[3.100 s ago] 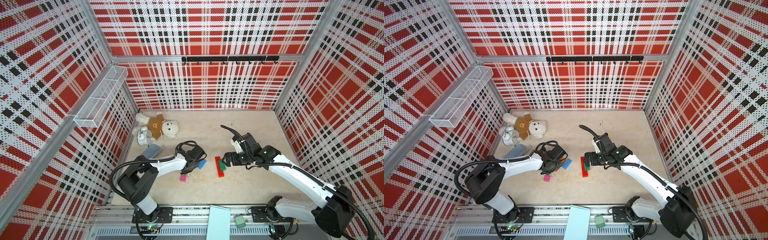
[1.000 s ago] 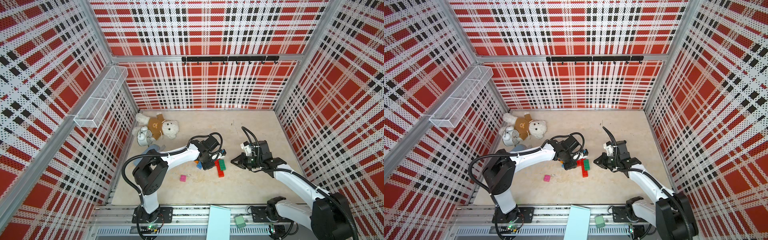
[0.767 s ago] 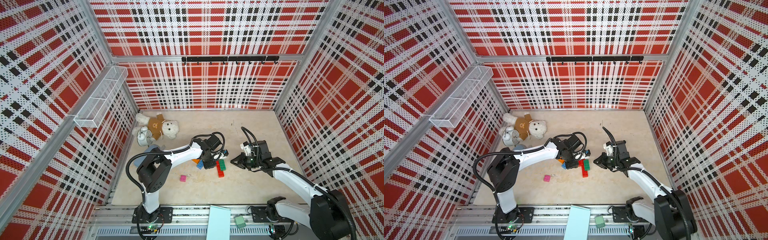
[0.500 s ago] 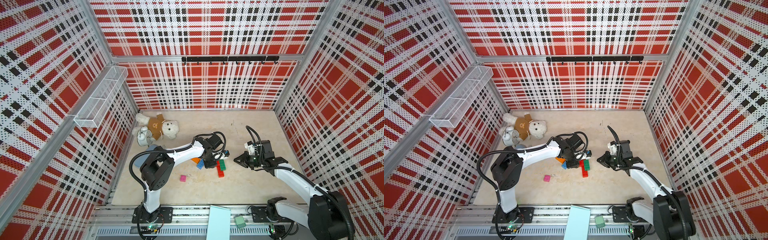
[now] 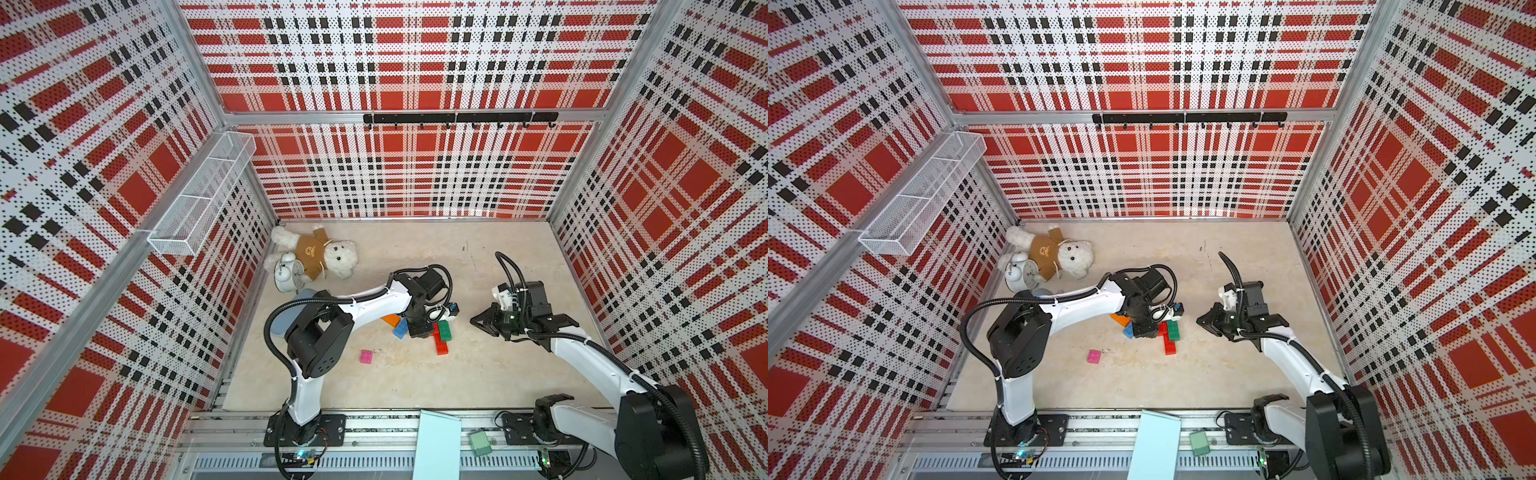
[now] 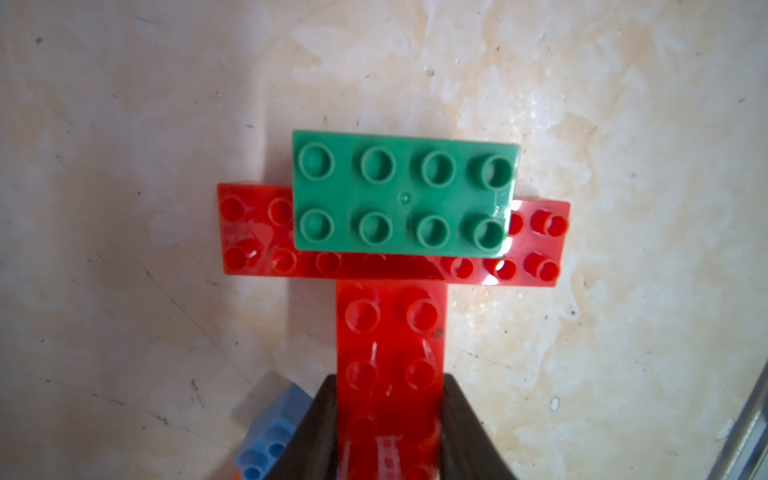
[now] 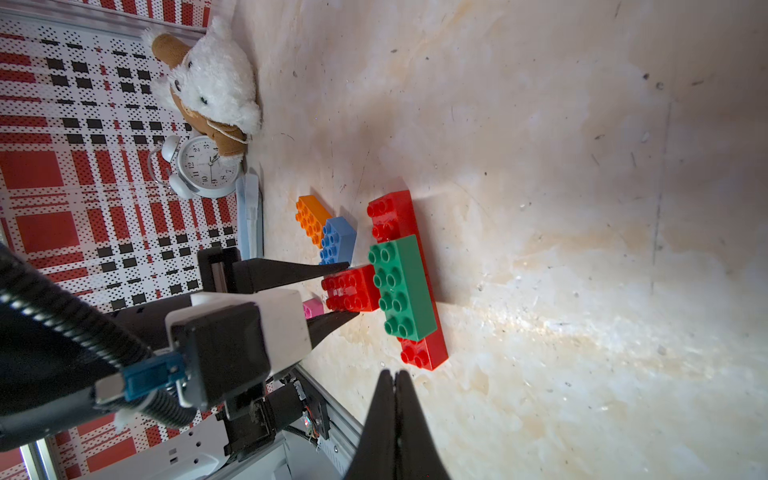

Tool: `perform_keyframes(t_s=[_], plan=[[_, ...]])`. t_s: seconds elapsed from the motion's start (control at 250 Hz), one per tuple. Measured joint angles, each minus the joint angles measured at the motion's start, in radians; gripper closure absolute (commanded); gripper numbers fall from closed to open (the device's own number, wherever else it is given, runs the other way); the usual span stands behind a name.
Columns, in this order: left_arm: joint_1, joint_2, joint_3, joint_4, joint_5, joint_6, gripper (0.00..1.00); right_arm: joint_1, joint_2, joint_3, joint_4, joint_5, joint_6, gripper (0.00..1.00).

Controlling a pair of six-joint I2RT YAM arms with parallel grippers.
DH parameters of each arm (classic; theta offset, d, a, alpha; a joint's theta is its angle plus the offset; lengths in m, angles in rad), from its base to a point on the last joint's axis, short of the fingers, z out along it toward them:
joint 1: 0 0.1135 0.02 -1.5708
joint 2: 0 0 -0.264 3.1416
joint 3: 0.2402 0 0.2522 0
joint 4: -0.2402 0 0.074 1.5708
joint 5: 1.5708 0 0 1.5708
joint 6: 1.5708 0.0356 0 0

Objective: Assemble a small pinwheel with lego
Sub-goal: Pick up the lego brick from the center of the board, then adjust the lego brick at the center of the board.

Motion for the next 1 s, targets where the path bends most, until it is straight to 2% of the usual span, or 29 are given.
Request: perform_keyframes(t_s=[0.212,0.288,0.376,0.7,0.884,1.0], plan=[[0.034,-0.004,0.000,0.008,0.017,0.000,0.74,0.000,0.040,0.013,-0.031,0.026,-0.037,0.59],[0.054,-0.021,-0.005,0.020,0.017,-0.005,0.74,0.002,0.081,0.038,-0.042,0.031,-0.052,0.45],[0.071,-0.067,-0.035,0.049,0.016,-0.029,0.74,0.009,0.154,0.082,-0.040,0.026,-0.073,0.33],[0.079,-0.365,-0.226,0.149,-0.066,-0.274,0.74,0.110,0.505,0.322,0.023,0.006,-0.109,0.30],[0.110,-0.496,-0.309,0.154,-0.157,-0.425,0.75,0.162,0.621,0.381,0.068,-0.015,-0.105,0.30],[0.134,-0.566,-0.364,0.152,-0.177,-0.474,0.75,0.183,0.664,0.397,0.079,-0.030,-0.103,0.31]])
